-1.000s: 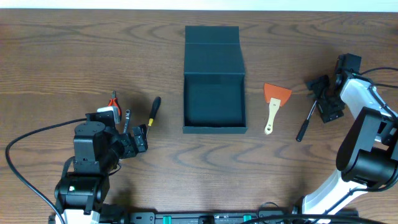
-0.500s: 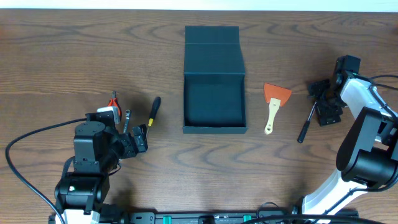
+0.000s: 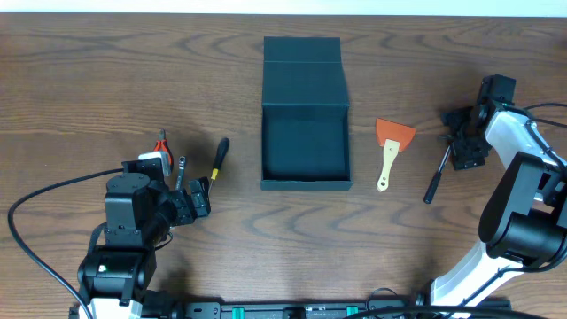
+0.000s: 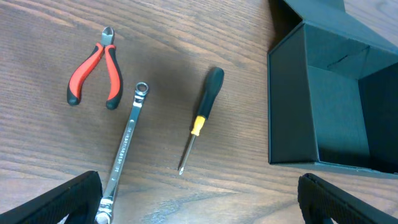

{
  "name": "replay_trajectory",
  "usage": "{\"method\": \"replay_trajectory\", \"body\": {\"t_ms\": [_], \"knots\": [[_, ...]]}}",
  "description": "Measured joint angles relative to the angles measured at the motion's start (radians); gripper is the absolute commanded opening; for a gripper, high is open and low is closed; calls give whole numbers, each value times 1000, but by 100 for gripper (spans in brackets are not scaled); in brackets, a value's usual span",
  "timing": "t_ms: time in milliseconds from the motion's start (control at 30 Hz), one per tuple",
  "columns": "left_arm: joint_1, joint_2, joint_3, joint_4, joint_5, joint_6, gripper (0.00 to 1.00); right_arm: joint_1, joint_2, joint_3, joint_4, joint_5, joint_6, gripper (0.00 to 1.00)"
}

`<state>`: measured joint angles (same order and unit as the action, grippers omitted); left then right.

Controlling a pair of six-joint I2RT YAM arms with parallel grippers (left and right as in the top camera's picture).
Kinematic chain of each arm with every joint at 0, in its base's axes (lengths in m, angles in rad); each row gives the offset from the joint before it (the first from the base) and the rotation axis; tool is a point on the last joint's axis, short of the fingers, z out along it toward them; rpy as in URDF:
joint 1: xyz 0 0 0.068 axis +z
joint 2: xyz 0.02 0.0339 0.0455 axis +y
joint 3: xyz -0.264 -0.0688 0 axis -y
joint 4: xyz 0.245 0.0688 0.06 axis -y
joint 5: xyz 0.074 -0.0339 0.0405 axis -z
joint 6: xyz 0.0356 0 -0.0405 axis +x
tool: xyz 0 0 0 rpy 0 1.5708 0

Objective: Pack container
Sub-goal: 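Move the right gripper over the hammer head and align with it, then lower the right gripper and close it on the hammer head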

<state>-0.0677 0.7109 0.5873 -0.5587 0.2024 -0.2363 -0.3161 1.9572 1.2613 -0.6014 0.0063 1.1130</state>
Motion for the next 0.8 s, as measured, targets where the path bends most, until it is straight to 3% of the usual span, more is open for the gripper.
{"method": "replay_trajectory", "body": {"t_ms": [467, 633, 733, 800], "knots": [[0, 0, 0, 0, 0, 0, 99, 0, 31, 33, -37, 8, 24, 82], [0, 0, 0, 0, 0, 0, 99, 0, 33, 34, -45, 10, 23, 70], [0, 0, 0, 0, 0, 0, 99, 0, 35, 34, -55, 6, 14, 50], [0, 0, 0, 0, 0, 0, 99, 0, 37, 34, -60, -4, 5, 47]]}}
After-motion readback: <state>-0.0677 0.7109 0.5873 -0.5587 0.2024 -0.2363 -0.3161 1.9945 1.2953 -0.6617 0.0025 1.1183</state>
